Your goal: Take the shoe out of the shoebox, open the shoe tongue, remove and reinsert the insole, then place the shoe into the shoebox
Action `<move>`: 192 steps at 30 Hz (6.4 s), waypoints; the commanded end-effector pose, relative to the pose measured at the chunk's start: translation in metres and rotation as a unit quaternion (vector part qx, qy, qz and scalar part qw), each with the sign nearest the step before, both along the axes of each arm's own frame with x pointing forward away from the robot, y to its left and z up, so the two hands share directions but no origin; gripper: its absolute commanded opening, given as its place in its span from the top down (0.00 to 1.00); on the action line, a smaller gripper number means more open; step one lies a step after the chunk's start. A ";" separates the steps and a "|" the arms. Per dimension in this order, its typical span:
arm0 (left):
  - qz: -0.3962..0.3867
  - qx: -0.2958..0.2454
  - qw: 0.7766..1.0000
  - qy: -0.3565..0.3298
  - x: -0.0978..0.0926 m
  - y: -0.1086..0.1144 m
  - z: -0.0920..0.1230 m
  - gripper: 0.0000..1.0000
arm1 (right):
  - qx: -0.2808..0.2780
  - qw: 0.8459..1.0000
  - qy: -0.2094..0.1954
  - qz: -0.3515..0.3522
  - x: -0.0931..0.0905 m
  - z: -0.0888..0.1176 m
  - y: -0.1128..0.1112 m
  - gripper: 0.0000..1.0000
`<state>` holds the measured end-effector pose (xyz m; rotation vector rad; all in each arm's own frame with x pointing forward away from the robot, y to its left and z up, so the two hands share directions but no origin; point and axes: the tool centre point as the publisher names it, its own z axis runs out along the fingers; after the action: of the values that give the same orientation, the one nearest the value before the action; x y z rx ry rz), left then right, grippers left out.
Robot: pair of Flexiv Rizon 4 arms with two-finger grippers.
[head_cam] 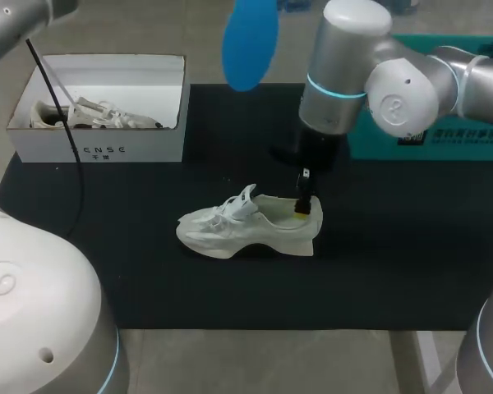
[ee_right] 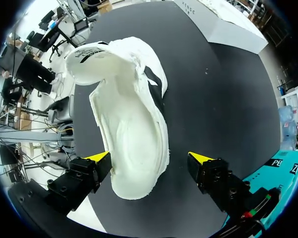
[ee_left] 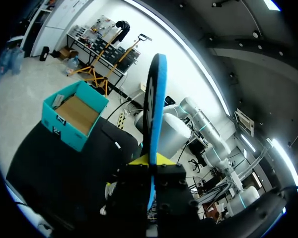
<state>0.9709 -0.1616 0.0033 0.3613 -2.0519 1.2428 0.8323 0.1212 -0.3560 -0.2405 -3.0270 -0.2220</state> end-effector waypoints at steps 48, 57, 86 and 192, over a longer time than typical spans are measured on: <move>0.001 0.000 1.000 -0.001 -0.001 0.000 -0.001 1.00 | -0.015 1.000 -0.014 0.002 0.005 -0.009 0.005 1.00; 0.001 0.000 1.000 -0.001 -0.001 0.000 -0.001 1.00 | -0.027 0.999 -0.045 -0.004 0.011 0.057 -0.014 1.00; 0.001 0.000 1.000 -0.001 -0.001 0.000 -0.001 1.00 | -0.027 0.999 -0.040 0.020 0.020 0.082 -0.018 1.00; 0.001 0.000 1.000 -0.001 -0.001 0.000 -0.001 1.00 | -0.017 0.675 -0.030 -0.737 -0.091 -0.020 0.032 0.00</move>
<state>0.9708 -0.1617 0.0032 0.3614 -2.0518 1.2431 0.7476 0.1487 -0.3886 -2.5121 -2.0058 -0.2224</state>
